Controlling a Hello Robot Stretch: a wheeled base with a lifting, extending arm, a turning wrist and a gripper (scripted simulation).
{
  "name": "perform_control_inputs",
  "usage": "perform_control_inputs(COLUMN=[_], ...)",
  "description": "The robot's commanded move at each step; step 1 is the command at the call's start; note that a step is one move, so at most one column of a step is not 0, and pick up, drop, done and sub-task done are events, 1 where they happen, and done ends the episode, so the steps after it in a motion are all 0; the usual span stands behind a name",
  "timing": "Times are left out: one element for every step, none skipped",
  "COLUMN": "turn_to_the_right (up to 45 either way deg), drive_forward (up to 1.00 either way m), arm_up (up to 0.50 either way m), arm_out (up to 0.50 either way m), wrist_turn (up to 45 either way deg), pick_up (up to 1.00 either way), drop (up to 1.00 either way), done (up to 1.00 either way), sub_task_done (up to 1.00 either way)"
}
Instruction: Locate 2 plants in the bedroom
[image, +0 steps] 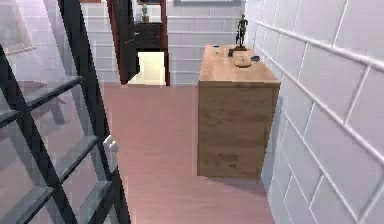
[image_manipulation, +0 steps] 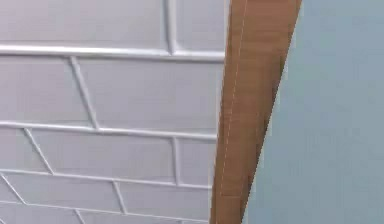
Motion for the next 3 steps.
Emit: perform_control_inputs(turn_to_the_right=[0.0,-12.0,0.0], drive_forward=[0.65,0.0,1.0], arm_up=[0.0,0.0,0.0], arm_out=[0.0,0.0,0.0], wrist_turn=[0.0,0.0,0.0], pick_up=[0.0,0.0,0.0], drop=[0.0,0.0,0.0], done=[0.0,0.0,0.0], sub_task_done=[0.0,0.0,0.0])
